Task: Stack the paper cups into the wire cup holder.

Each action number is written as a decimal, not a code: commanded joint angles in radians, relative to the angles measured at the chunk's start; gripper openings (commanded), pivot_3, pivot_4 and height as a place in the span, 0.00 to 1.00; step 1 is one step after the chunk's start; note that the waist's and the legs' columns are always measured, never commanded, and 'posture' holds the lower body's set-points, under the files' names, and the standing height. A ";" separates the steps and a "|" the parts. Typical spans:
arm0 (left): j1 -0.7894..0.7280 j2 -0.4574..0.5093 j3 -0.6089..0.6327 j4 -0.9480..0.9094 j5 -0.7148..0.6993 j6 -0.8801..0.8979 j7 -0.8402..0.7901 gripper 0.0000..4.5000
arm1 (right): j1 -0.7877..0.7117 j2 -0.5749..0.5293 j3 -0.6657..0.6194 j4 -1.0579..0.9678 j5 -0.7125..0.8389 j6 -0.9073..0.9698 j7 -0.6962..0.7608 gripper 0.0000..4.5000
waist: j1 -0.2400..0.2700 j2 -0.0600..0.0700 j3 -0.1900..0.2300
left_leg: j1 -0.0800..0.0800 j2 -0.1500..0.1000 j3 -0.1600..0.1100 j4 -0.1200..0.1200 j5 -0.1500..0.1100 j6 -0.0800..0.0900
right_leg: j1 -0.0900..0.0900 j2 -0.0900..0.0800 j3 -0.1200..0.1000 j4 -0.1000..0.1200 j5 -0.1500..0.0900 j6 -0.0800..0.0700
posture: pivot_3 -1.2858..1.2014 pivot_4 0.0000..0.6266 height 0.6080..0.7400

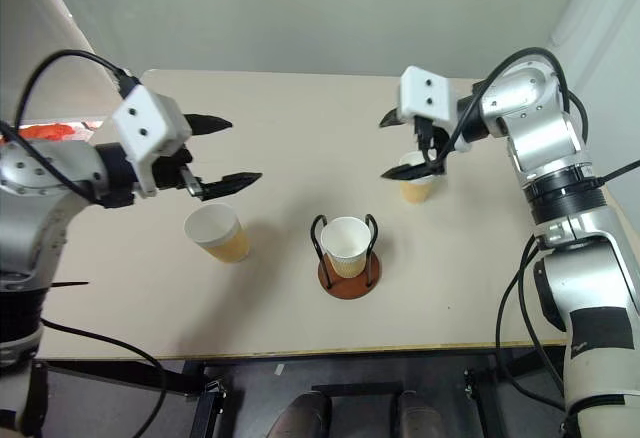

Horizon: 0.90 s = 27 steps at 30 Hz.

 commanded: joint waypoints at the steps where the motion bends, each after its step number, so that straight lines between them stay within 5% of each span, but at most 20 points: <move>1: -0.046 -0.020 0.009 0.001 0.026 -0.010 0.025 1.00 | -0.050 0.021 -0.011 0.201 -0.089 -0.083 -0.104 0.99 | 0.001 0.000 0.000 | 0.000 0.000 0.000 -0.001 0.000 -0.001 | -0.001 0.000 0.000 0.000 0.003 0.005 | 0.52 0.24 1.00; 14: 0.056 0.026 0.091 -0.148 -0.068 0.114 -0.032 1.00 | -0.073 0.110 -0.021 0.460 -0.218 -0.198 -0.136 0.96 | -0.002 0.000 0.000 | 0.000 0.007 0.004 -0.008 -0.003 -0.006 | -0.003 0.004 -0.002 -0.001 0.004 0.006 | 0.52 0.24 1.00; 17: 0.089 0.042 0.115 -0.195 -0.104 0.152 -0.045 1.00 | -0.067 0.122 -0.010 0.481 -0.246 -0.216 -0.154 0.80 | -0.001 0.000 0.000 | 0.000 0.007 0.004 -0.007 -0.003 -0.006 | -0.003 0.004 -0.002 -0.002 0.003 0.006 | 0.52 0.24 1.00; 27: 0.124 0.062 0.182 -0.254 -0.179 0.222 -0.032 1.00 | -0.059 0.142 -0.022 0.514 -0.290 -0.245 -0.174 0.00 | 0.000 0.000 0.000 | 0.001 0.007 0.003 -0.004 -0.001 -0.008 | -0.003 0.003 -0.002 0.001 0.004 0.004 | 0.52 0.24 1.00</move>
